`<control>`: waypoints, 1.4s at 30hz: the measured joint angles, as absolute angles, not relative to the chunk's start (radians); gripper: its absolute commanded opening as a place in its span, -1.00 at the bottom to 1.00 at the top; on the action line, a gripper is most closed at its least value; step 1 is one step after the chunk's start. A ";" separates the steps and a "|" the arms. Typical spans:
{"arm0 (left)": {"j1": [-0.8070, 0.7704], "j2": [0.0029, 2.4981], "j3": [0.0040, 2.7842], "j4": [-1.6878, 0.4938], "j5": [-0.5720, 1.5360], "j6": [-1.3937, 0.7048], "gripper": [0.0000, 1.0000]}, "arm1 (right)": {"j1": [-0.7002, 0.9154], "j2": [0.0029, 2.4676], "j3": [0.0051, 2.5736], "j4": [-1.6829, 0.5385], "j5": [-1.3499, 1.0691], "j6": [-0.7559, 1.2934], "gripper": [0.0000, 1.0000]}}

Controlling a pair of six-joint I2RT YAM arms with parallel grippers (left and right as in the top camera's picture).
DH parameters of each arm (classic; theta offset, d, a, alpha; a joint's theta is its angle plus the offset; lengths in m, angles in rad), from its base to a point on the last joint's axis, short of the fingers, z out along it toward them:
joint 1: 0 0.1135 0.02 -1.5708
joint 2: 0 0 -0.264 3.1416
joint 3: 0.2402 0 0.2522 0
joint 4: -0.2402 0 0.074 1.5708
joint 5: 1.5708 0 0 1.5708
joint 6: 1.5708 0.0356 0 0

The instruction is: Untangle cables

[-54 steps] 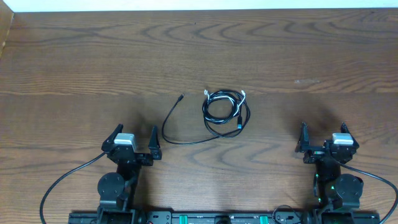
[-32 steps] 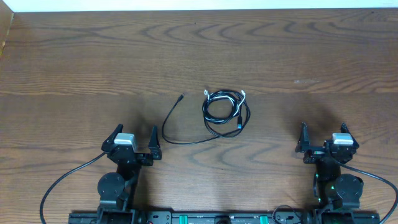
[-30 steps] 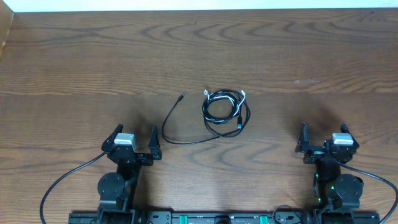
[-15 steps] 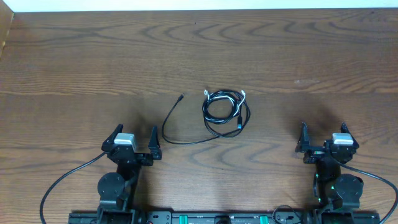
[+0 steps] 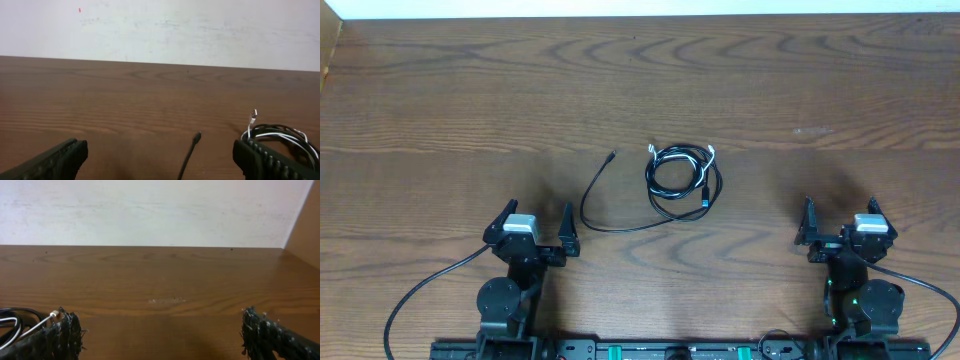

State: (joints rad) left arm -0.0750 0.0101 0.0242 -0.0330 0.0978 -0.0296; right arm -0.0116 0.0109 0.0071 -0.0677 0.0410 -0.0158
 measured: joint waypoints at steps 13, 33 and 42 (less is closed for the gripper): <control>-0.075 0.010 0.018 0.081 0.123 -0.030 0.99 | -0.012 0.011 0.007 -0.068 0.041 -0.016 0.99; -0.075 0.363 0.455 -0.224 0.197 -0.030 1.00 | -0.012 0.011 0.007 -0.068 0.041 -0.016 0.99; -0.089 0.767 0.867 -0.501 0.283 -0.040 0.99 | -0.012 0.011 0.007 -0.068 0.041 -0.016 0.99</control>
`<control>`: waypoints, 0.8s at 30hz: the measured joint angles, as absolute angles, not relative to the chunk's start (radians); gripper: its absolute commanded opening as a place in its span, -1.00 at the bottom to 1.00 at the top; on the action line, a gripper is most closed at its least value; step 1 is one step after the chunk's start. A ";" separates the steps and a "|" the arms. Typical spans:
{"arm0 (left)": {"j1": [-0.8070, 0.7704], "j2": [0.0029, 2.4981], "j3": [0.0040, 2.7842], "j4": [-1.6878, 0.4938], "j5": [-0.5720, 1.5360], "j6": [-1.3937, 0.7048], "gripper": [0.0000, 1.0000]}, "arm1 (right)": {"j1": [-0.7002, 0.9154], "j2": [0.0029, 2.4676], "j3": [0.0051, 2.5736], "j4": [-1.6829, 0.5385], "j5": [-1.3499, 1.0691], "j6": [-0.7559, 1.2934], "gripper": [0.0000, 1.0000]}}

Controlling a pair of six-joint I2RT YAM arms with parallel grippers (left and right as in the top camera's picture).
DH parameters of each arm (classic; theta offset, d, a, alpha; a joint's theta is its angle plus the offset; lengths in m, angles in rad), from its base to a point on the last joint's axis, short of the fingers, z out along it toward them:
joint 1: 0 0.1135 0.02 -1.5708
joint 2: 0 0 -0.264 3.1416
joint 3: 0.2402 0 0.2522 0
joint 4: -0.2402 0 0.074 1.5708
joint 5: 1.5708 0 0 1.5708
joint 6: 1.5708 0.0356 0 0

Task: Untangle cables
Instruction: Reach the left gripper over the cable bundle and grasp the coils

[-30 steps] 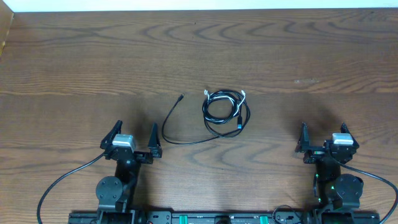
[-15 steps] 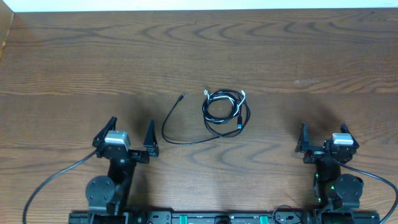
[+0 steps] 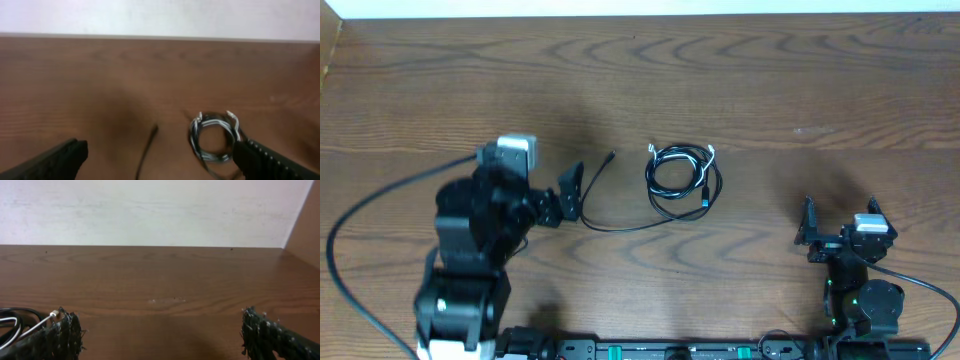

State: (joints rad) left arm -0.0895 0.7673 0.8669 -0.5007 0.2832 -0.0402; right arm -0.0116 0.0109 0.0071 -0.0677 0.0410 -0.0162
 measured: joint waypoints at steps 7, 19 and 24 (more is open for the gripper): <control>-0.255 0.976 1.090 -0.627 0.250 -0.078 0.99 | -0.012 0.011 0.007 -0.068 0.041 -0.016 0.98; -0.493 1.172 1.121 -0.588 0.200 -0.080 1.00 | -0.012 0.011 0.007 -0.068 0.041 -0.016 0.99; -0.494 1.273 1.121 -0.578 0.200 -0.081 0.99 | -0.012 0.011 0.007 -0.068 0.041 -0.016 0.99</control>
